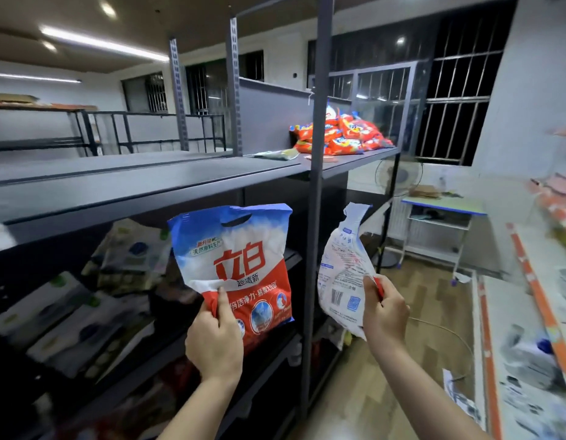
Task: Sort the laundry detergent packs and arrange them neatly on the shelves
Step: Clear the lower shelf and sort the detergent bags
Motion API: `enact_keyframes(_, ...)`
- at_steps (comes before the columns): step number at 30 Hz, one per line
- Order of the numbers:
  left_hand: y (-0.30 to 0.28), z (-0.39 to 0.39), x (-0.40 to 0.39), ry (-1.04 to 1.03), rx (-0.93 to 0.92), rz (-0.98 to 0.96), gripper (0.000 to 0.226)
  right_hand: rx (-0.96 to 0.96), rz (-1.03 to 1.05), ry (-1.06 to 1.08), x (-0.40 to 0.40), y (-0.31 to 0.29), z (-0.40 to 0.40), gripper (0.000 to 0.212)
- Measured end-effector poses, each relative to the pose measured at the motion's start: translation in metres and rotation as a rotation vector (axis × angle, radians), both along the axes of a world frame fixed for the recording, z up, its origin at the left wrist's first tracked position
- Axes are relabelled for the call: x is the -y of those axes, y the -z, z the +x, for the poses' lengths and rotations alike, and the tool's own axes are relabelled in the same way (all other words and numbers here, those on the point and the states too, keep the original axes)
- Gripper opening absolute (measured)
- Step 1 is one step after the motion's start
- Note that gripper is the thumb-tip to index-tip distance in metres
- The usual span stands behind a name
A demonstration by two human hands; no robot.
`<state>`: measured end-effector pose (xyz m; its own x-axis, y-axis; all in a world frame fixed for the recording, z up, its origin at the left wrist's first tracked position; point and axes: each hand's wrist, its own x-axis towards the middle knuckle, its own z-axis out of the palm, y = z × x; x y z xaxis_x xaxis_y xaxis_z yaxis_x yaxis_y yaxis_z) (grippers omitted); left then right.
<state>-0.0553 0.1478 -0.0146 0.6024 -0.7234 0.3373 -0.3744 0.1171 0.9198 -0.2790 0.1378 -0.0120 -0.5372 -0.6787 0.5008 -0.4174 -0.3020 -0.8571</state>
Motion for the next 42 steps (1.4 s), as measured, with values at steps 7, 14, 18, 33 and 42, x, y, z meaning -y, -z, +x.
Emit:
enact_keyframes(7,-0.017,-0.094,0.067,0.062,-0.052,-0.055,0.049,-0.019,-0.065,-0.016,0.053,-0.019,-0.094,0.019)
enact_keyframes(14,-0.031,-0.177,0.133,0.168,-0.05,-0.111,0.042,-0.009,-0.119,0.023,0.105,-0.029,-0.167,0.019)
enact_keyframes(18,-0.034,-0.22,0.18,0.252,-0.105,-0.145,0.036,-0.012,-0.128,0.079,0.141,-0.029,-0.203,0.018)
enact_keyframes(33,-0.058,-0.359,0.365,0.394,-0.175,-0.18,0.038,0.02,-0.131,0.2,0.301,-0.041,-0.33,0.012)
enact_keyframes(42,-0.047,-0.447,0.469,0.262,-0.094,-0.168,0.044,0.025,-0.132,0.204,0.408,-0.037,-0.428,0.016)
